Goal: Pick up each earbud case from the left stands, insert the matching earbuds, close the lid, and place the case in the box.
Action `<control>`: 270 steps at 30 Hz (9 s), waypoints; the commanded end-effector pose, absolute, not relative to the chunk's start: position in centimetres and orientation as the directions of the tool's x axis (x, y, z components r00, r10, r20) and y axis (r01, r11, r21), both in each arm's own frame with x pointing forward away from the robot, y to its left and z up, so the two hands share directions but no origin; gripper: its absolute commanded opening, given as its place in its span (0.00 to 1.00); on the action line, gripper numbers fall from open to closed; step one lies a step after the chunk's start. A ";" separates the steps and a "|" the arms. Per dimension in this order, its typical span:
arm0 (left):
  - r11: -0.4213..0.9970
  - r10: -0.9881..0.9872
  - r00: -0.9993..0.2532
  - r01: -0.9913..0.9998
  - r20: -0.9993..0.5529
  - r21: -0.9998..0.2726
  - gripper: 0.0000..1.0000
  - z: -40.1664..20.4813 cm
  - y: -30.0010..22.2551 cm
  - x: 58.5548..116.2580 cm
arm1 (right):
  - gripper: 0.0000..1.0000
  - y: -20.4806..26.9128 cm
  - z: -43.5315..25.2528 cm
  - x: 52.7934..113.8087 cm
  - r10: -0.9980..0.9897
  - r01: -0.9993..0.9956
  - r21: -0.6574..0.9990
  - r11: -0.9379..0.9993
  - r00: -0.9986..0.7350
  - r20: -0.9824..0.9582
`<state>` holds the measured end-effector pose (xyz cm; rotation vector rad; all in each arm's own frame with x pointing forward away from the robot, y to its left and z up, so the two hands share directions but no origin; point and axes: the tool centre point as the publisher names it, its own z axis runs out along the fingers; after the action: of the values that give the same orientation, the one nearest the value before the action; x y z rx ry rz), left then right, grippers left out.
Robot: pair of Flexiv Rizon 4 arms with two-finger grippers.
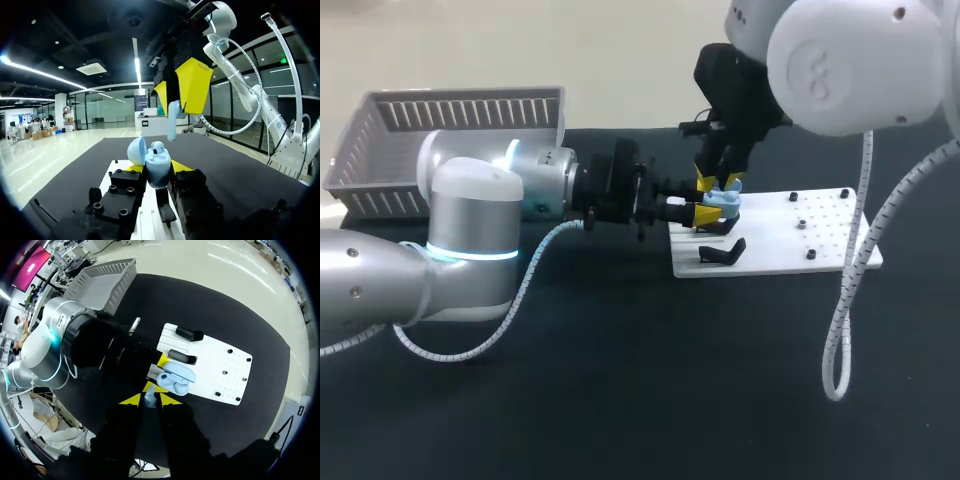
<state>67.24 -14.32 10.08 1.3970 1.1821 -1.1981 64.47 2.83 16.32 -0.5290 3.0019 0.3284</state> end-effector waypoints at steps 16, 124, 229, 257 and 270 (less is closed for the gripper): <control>-0.112 0.095 0.069 0.992 -0.993 0.058 0.00 10.0 -14.3 67.1 | 0.00 2.5 15.0 65.6 -0.314 -0.330 0.171 0.929 -0.943 -0.113; -0.112 0.095 0.069 0.992 -0.993 0.058 0.00 10.0 -14.3 67.1 | 1.00 1.9 14.8 65.3 -0.289 -0.293 0.217 0.931 -0.956 -0.050; -0.112 0.095 0.069 0.992 -0.993 0.058 0.00 10.0 -14.3 67.1 | 1.00 -3.9 11.3 71.5 0.144 0.082 0.338 0.938 -0.976 -0.162; -0.112 0.095 0.069 0.992 -0.993 0.058 0.00 10.0 -14.3 67.1 | 1.00 -3.3 11.9 68.7 0.151 0.098 0.339 0.936 -0.980 -0.133; -0.112 0.095 0.069 0.992 -0.993 0.058 0.00 10.0 -14.3 67.1 | 1.00 -6.1 15.2 66.3 0.155 0.050 0.404 0.913 -0.961 -0.231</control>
<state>67.24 -14.31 10.07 1.3969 1.1822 -1.1981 68.32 -4.71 14.44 0.1580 2.8614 0.5727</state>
